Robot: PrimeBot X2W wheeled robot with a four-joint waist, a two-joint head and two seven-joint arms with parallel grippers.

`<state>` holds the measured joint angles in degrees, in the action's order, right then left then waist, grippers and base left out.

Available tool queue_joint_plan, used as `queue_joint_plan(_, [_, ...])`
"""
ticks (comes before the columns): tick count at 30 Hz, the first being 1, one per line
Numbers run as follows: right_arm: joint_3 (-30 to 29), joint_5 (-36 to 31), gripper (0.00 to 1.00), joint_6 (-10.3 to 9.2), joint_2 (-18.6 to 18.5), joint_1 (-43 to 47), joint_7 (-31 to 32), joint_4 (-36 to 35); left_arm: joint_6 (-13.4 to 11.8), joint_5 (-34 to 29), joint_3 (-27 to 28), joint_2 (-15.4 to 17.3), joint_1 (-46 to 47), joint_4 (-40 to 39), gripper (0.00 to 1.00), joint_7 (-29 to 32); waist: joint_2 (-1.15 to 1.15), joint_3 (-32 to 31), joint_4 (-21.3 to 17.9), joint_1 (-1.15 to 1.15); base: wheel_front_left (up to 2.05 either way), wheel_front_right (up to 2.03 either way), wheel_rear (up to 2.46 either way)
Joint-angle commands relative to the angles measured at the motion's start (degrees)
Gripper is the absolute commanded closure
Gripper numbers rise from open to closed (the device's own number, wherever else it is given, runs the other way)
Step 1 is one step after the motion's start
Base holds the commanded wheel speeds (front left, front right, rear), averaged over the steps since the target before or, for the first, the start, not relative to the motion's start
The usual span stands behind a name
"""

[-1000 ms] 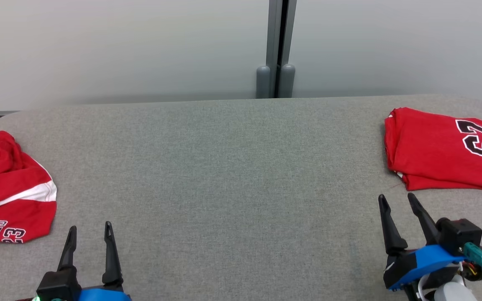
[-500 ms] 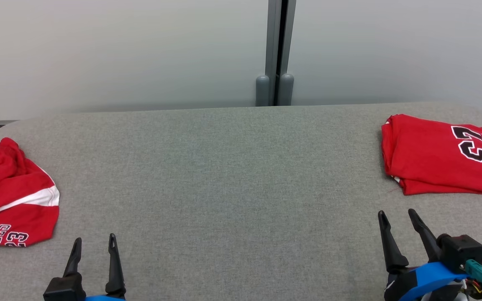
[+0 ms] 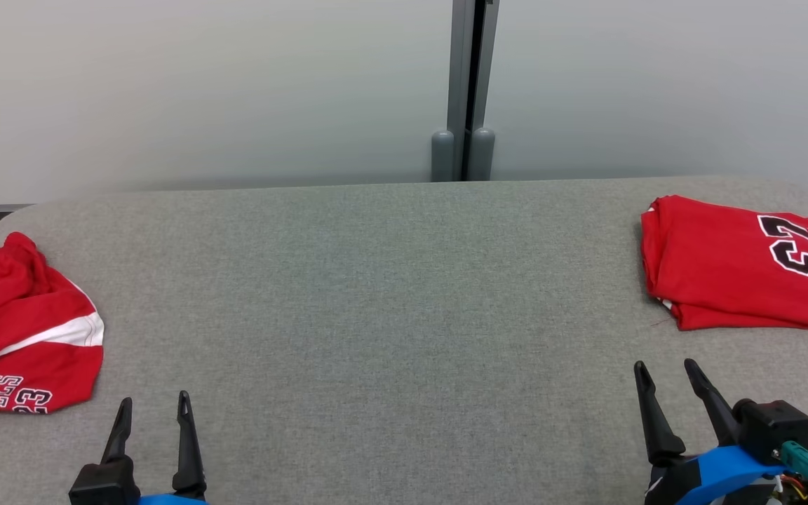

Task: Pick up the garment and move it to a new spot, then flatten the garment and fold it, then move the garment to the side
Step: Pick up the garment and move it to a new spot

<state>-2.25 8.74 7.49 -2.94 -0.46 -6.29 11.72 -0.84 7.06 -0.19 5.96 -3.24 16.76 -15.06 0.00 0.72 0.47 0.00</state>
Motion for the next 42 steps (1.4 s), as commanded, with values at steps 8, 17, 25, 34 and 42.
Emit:
queue_joint_plan(8, [0.8,0.4,0.0,0.01,0.0,0.8,-0.3,0.6,-0.7,0.7,0.7,0.9,0.2,-0.3,0.0,-0.2,0.0,-0.4,1.6,0.0,0.0,0.0,0.0])
queue_joint_plan(17, [2.3,1.2,0.0,0.01,0.0,0.6,-0.6,1.6,-1.3,1.3,1.1,1.9,0.1,-0.6,0.0,-0.1,0.0,-0.4,6.0,0.0,0.0,0.0,0.0])
queue_joint_plan(25, [3.2,1.6,0.0,0.01,0.0,0.1,-1.0,2.3,-2.3,1.5,1.3,2.1,-1.0,-1.9,0.0,0.6,0.0,-0.3,10.5,0.0,0.0,0.0,0.0])
queue_joint_plan(34, [3.8,1.9,0.0,0.01,0.0,-0.4,-1.4,3.0,-3.7,2.2,2.5,3.1,-2.2,-4.3,0.0,1.6,0.0,0.0,17.4,0.0,0.0,0.0,0.0])
queue_joint_plan(42, [3.7,1.4,0.0,0.01,0.0,-0.5,-1.5,3.0,-4.3,3.0,3.4,4.0,-2.7,-5.4,0.0,1.8,0.0,0.4,21.3,0.0,0.0,0.0,0.0])
